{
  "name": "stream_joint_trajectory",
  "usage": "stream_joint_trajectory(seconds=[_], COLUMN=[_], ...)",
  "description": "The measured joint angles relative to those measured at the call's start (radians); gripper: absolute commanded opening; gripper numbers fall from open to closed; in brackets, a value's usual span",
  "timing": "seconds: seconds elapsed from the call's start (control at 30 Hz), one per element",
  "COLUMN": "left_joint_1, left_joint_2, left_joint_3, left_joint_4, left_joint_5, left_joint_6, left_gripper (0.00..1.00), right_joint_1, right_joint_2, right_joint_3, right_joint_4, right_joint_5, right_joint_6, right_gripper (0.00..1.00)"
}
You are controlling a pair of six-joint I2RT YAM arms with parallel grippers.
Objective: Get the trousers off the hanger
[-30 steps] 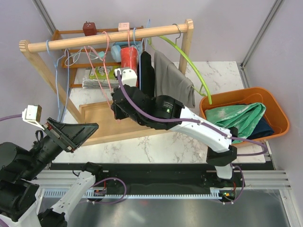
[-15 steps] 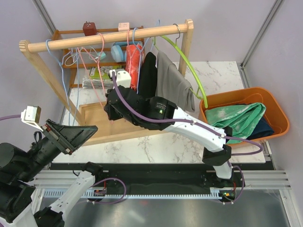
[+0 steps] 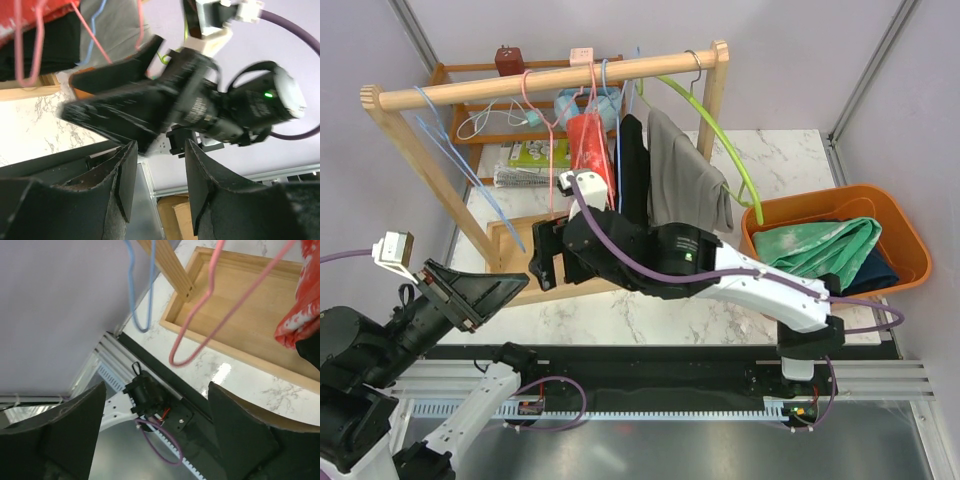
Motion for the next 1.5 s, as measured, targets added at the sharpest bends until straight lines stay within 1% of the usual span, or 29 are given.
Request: stream_joint_trajectory(seconds=[0.2, 0.43, 0.57, 0.7, 0.83, 0.9, 1.0, 1.07, 1.17, 1.27, 1.37, 1.5], left_joint_1=[0.000, 0.000, 0.000, 0.000, 0.000, 0.000, 0.000, 0.000, 0.000, 0.000, 0.000, 0.000], left_joint_2=[-0.025, -0.056, -0.072, -0.082, -0.098, -0.107, -0.121, -0.133, -0.166, -0.205, -0.236, -0.281], left_joint_3=[-0.038, -0.109, -0.138, -0.147, -0.165, -0.182, -0.218, -0.252, -0.324, -0.395, -0.449, -0.509], left_joint_4=[0.002, 0.005, 0.013, 0.027, 0.041, 0.051, 0.068, 0.085, 0.117, 0.139, 0.157, 0.179], left_joint_5=[0.008, 0.020, 0.027, 0.040, 0.045, 0.049, 0.065, 0.072, 0.084, 0.101, 0.118, 0.127], left_joint_6=[-0.005, -0.032, -0.050, -0.063, -0.079, -0.085, -0.094, -0.102, -0.121, -0.145, -0.164, -0.183], left_gripper=[0.50, 0.50, 0.50, 0.51, 0.51, 0.53, 0.53, 0.54, 0.54, 0.54, 0.54, 0.55], right_joint_1=[0.046, 0.107, 0.121, 0.121, 0.121, 0.121, 0.121, 0.121, 0.121, 0.121, 0.121, 0.121], right_joint_2=[-0.117, -0.324, -0.432, -0.497, -0.567, -0.612, -0.717, -0.795, -0.946, -1.032, -1.047, -0.998], right_joint_3=[-0.018, -0.139, -0.214, -0.260, -0.346, -0.412, -0.563, -0.667, -0.871, -0.996, -1.087, -1.168], right_joint_4=[-0.001, 0.010, 0.074, 0.156, 0.211, 0.229, 0.225, 0.228, 0.216, 0.202, 0.179, 0.155], right_joint_5=[-0.011, 0.010, -0.037, -0.077, -0.077, -0.056, 0.011, 0.056, 0.132, 0.190, 0.229, 0.236], right_joint_6=[0.010, 0.045, 0.046, 0.047, 0.050, 0.061, 0.104, 0.146, 0.235, 0.316, 0.406, 0.480], right_gripper=[0.98, 0.98, 0.98, 0.98, 0.98, 0.98, 0.98, 0.98, 0.98, 0.98, 0.98, 0.98])
